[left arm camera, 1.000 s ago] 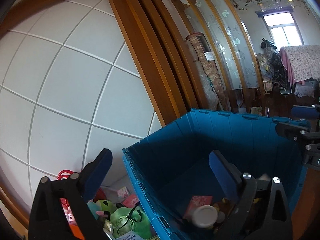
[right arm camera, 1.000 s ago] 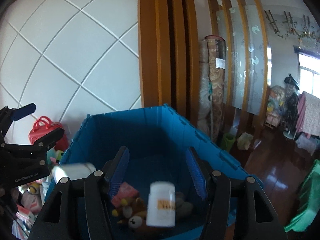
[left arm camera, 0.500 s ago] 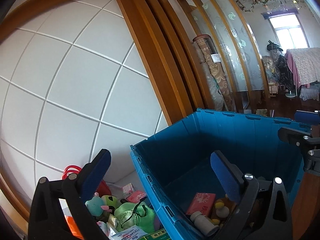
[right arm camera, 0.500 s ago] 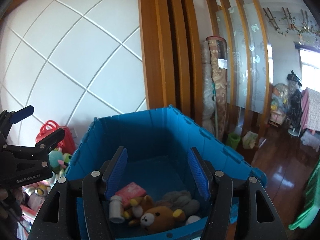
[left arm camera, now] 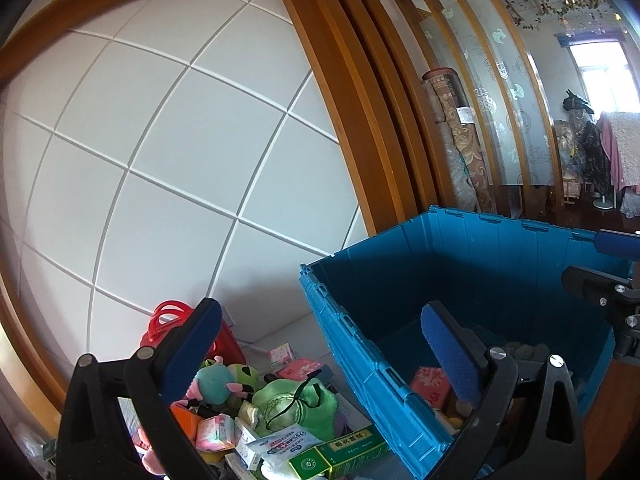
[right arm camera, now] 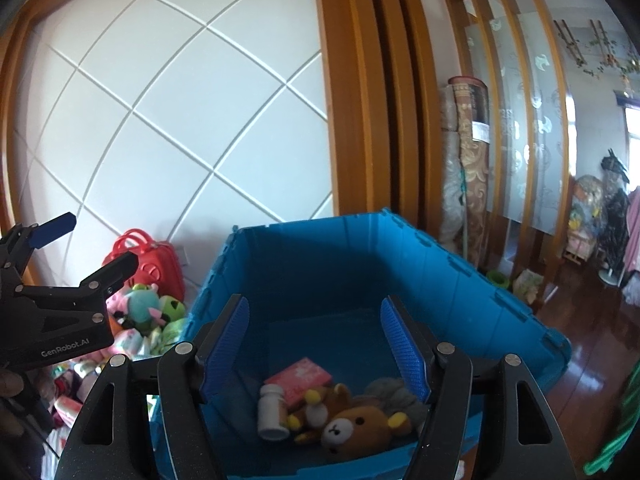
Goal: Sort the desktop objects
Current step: 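Lower both bottles into the crate and open both tools, then withdraw both tools from the crate back toward the heap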
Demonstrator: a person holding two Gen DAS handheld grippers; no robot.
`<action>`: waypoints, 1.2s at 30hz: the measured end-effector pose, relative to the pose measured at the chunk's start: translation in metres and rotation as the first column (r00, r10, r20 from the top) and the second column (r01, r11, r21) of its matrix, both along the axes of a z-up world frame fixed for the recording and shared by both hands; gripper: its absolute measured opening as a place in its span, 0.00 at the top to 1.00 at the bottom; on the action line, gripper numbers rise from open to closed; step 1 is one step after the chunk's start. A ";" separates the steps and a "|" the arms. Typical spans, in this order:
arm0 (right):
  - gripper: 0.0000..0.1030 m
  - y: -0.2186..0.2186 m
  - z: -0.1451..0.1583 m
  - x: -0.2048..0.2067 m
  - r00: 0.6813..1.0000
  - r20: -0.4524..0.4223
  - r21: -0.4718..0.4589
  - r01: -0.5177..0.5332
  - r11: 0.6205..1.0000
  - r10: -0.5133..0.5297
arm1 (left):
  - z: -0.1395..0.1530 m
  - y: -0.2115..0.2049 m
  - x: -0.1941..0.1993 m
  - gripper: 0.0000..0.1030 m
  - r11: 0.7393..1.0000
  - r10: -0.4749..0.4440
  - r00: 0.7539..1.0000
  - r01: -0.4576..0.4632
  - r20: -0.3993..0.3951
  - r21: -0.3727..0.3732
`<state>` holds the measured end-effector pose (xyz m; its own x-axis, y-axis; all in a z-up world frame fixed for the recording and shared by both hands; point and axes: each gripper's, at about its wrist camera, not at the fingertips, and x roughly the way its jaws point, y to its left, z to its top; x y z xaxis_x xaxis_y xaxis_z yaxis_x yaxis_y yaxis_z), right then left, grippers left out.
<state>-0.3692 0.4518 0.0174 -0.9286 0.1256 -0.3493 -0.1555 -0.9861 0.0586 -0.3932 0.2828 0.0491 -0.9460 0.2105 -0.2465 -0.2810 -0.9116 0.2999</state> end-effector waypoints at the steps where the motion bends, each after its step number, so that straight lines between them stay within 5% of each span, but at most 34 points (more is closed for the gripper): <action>1: 0.33 -0.004 -0.001 -0.001 1.000 0.001 0.002 -0.007 1.000 0.007 | -0.001 -0.006 0.001 0.01 1.000 0.008 1.000 -0.008 0.001 0.008; 11: 0.26 -0.076 0.003 0.006 0.997 -0.010 0.024 -0.070 0.997 0.070 | -0.012 -0.084 0.008 0.01 0.997 0.073 0.997 -0.074 0.018 0.036; 19: 0.25 -0.165 -0.012 0.001 0.984 0.049 0.027 -0.170 0.985 0.169 | -0.043 -0.210 0.011 0.01 0.978 0.205 0.976 -0.208 0.067 0.030; 28: 0.25 -0.255 -0.080 -0.024 0.932 0.216 -0.016 -0.294 0.956 0.290 | -0.119 -0.333 0.018 0.01 0.964 0.267 0.950 -0.260 0.160 -0.062; 36: 0.24 -0.302 -0.145 -0.035 0.847 0.356 -0.057 -0.403 0.913 0.396 | -0.199 -0.381 0.037 0.01 0.964 0.264 0.916 -0.242 0.302 -0.109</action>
